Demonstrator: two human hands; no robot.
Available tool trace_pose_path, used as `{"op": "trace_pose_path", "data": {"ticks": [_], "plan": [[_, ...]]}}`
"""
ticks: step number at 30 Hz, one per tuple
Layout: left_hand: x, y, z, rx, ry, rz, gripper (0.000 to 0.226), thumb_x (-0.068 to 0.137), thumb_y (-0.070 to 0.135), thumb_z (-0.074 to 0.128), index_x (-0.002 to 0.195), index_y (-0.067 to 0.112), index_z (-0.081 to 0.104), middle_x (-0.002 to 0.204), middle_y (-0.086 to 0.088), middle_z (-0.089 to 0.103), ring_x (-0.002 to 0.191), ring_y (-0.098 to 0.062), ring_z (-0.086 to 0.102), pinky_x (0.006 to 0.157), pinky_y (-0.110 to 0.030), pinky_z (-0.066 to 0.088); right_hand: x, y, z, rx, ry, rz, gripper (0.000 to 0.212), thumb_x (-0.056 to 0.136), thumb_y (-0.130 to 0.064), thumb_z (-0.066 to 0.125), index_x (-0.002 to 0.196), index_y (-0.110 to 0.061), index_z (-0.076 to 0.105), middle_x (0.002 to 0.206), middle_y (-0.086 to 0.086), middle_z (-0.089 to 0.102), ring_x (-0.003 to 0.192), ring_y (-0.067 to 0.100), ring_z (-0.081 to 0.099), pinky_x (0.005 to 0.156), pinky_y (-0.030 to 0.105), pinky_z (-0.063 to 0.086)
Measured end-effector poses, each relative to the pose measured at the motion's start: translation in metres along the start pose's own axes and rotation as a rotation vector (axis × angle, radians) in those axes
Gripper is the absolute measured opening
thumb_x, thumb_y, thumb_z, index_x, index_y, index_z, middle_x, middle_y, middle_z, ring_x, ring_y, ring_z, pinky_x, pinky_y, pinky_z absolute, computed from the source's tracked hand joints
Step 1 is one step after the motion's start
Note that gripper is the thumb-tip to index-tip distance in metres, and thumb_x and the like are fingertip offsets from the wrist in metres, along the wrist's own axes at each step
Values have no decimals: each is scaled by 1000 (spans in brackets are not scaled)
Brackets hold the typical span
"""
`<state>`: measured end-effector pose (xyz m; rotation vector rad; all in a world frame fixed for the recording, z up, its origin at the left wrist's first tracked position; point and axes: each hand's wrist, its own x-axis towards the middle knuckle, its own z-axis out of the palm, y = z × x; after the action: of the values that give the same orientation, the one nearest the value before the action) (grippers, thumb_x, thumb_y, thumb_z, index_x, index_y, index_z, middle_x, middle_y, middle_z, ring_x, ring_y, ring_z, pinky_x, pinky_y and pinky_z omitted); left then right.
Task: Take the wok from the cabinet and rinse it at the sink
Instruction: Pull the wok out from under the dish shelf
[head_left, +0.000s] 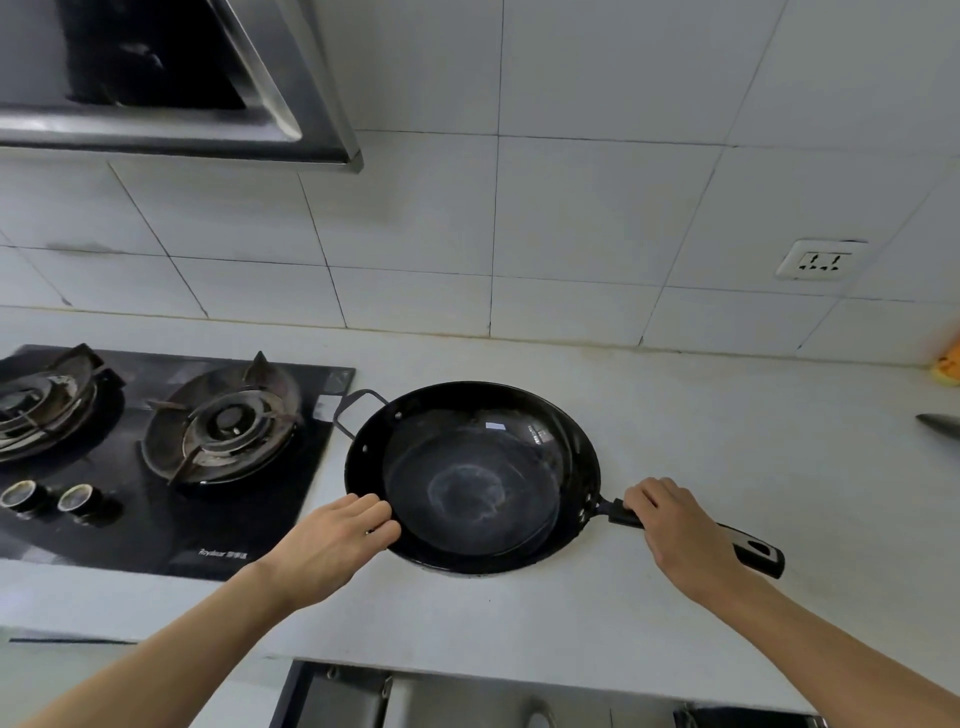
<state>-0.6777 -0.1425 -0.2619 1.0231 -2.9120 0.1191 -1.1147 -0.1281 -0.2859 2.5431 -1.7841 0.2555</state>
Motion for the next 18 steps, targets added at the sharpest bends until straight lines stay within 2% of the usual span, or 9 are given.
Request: {"op": "trace_pose_path", "data": {"ticks": [5,8,13,18], "plan": [[6,-7,10,-28,-13,-11,36,70,-2,64,94,21,48,86,6,47,73,-16,45,66,-24,43,10,6,12,21,-10,16,60,57,14,72,95,-23,45,90,-5,49,75,19,47,61,26,44],[8,-10,17,-30,0,-24,31,75,0,61,95,21,49,87,6,48,74,-15,45,66,-23,42,14,6,16,40,3,33,58,57,15,73,93,-22,46,89,-3,50,74,18,45,61,25,44],[8,-8,26,-2,18,-31,28,76,0,38,92,18,52,84,4,48,72,-18,44,64,-26,45,13,3,25,59,17,46,66,53,17,73,92,-24,41,88,-5,48,74,16,41,61,25,41],[-2,0,43,8,20,-53,28,73,-2,47,92,17,52,84,3,48,74,-19,44,65,-28,46,-1,-7,39,79,-6,81,70,49,18,75,92,-23,39,89,-4,48,73,16,41,63,25,36]]}}
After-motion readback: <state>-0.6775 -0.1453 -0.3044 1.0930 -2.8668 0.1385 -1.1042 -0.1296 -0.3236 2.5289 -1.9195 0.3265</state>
